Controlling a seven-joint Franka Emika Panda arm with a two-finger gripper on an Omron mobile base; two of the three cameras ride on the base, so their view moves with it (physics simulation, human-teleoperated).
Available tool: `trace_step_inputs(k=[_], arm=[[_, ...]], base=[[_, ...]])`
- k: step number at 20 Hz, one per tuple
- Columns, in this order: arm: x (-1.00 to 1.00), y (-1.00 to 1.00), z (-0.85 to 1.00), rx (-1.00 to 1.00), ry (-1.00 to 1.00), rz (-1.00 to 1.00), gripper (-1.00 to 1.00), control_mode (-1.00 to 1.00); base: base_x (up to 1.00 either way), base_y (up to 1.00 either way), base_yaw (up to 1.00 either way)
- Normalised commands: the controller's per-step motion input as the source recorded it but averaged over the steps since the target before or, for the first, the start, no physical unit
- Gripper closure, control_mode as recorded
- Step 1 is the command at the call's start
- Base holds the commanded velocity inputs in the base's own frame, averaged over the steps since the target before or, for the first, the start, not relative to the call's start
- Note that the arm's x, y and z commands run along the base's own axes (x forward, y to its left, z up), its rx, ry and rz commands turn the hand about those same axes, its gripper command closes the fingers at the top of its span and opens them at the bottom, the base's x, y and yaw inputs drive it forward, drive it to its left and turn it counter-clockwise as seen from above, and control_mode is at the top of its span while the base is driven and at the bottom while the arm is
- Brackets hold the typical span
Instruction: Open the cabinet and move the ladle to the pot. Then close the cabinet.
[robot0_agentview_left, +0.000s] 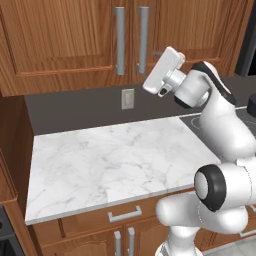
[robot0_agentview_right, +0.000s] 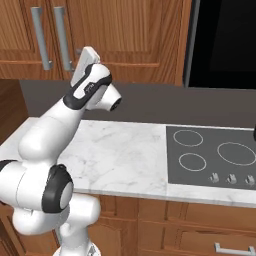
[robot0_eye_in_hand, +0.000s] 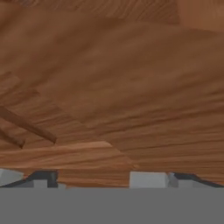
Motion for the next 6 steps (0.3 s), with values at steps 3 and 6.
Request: trace_step_inputs(k=[3,6], arm=[[0.42,0.28,0.0,0.0,0.0,-0.09,-1.0,-1.0],[0.36,0.29,0.0,0.0,0.0,-0.09,-1.0,-1.0]], base=[[0.0,0.0,0.0],[0.0,0.0,0.0]])
